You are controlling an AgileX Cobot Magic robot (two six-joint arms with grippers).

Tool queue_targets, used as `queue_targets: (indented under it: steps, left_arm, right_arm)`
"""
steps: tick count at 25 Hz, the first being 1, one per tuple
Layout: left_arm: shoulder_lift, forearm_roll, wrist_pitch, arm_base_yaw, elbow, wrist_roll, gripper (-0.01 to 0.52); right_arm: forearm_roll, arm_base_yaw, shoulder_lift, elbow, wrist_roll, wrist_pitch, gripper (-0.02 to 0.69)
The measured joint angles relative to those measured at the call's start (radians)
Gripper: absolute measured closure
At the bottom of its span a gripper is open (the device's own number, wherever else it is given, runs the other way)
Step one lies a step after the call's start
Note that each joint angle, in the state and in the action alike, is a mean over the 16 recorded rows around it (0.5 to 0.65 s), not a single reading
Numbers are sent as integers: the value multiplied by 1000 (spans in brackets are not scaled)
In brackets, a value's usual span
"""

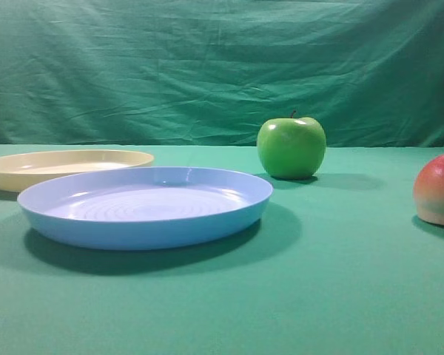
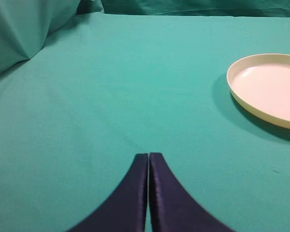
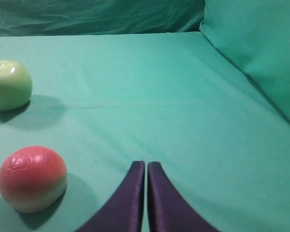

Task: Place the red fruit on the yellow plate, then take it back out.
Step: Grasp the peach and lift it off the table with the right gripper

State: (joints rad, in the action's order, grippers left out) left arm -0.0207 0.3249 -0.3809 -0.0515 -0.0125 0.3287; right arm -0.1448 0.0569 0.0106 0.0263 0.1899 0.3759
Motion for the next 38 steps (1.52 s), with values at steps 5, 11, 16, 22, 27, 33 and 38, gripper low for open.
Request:
queue_targets:
  steps: [5, 11, 16, 22, 27, 33, 38]
  left_arm:
    - [0, 0, 0, 0, 0, 0, 514]
    - [0, 0, 0, 0, 0, 0, 514]
    - [0, 0, 0, 0, 0, 0, 514]
    - [0, 0, 0, 0, 0, 0, 514]
    - [0, 0, 0, 0, 0, 0, 514]
    - [0, 0, 0, 0, 0, 0, 514]
    - [0, 0, 0, 0, 0, 0, 514]
  right_arm:
    - [0, 0, 0, 0, 0, 0, 665]
    - [0, 0, 0, 0, 0, 0, 665]
    - [-2, 0, 0, 0, 0, -5, 665]
    - [-78, 0, 0, 0, -5, -59, 665]
    - [-180, 0, 0, -30, 6, -97, 665]
    - [-298, 0, -24, -148, 69, -47, 665]
    - [-328, -18, -92, -280, 139, 105, 665]
